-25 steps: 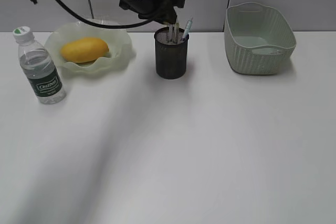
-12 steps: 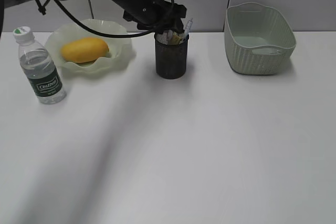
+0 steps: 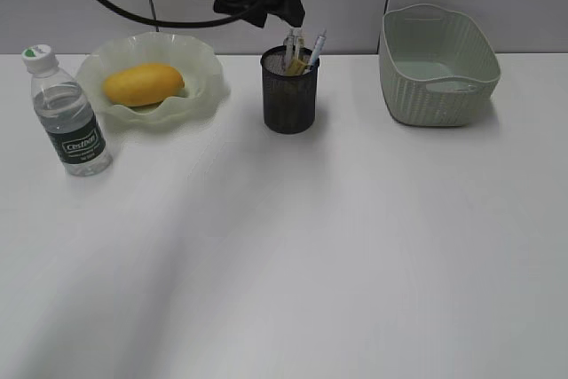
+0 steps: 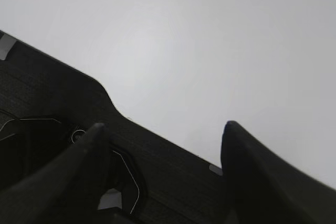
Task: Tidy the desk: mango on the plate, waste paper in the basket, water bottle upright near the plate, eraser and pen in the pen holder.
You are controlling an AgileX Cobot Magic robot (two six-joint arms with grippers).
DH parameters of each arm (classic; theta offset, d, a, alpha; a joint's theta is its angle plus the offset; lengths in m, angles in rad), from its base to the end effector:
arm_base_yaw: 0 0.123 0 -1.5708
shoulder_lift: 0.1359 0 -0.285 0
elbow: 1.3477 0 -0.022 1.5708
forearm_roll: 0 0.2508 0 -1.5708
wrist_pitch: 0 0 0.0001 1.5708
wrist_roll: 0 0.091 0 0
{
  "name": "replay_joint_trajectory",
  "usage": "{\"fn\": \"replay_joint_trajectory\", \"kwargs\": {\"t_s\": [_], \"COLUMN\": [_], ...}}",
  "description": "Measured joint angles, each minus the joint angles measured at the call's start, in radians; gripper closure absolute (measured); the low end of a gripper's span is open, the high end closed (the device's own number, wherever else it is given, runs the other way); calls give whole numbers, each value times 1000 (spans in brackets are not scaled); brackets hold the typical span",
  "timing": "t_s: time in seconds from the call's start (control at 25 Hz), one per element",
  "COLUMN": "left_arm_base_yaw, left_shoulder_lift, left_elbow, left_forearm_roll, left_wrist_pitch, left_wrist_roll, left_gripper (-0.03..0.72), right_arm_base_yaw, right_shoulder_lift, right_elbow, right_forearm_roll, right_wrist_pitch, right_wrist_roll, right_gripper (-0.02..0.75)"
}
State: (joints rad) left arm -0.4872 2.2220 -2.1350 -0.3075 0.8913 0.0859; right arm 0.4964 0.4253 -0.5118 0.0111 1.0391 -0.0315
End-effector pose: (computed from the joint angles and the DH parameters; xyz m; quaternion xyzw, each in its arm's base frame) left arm 0.4404 -0.2576 0.2787 0.2144 0.9081 -0.2072 0.2940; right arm 0.0531 0.0298 0.2703 -0.2439 0.9062 0.0849 0.3349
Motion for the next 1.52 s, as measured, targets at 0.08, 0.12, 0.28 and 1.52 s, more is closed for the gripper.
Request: {"fn": "replay_joint_trajectory", "kwargs": {"t_s": [0.08, 0.12, 0.28, 1.52], "left_arm_base_yaw": [0, 0, 0, -116], "left_shoulder_lift": [-45, -62, -121, -546], "left_elbow": [0, 0, -1, 570], "left_forearm_roll": [17, 21, 34, 153], "left_wrist_pitch": [65, 100, 244, 326], "left_wrist_roll": [0, 0, 0, 11], "left_gripper": [211, 211, 211, 239], "right_arm_base_yaw": [0, 0, 0, 0], "right_shoulder_lift": [0, 0, 0, 0], "right_elbow": [0, 0, 0, 0], "right_forearm_roll": [0, 0, 0, 0], "right_wrist_pitch": [0, 0, 0, 0], "right_wrist_roll": [0, 0, 0, 1], "right_gripper": [208, 208, 208, 212]}}
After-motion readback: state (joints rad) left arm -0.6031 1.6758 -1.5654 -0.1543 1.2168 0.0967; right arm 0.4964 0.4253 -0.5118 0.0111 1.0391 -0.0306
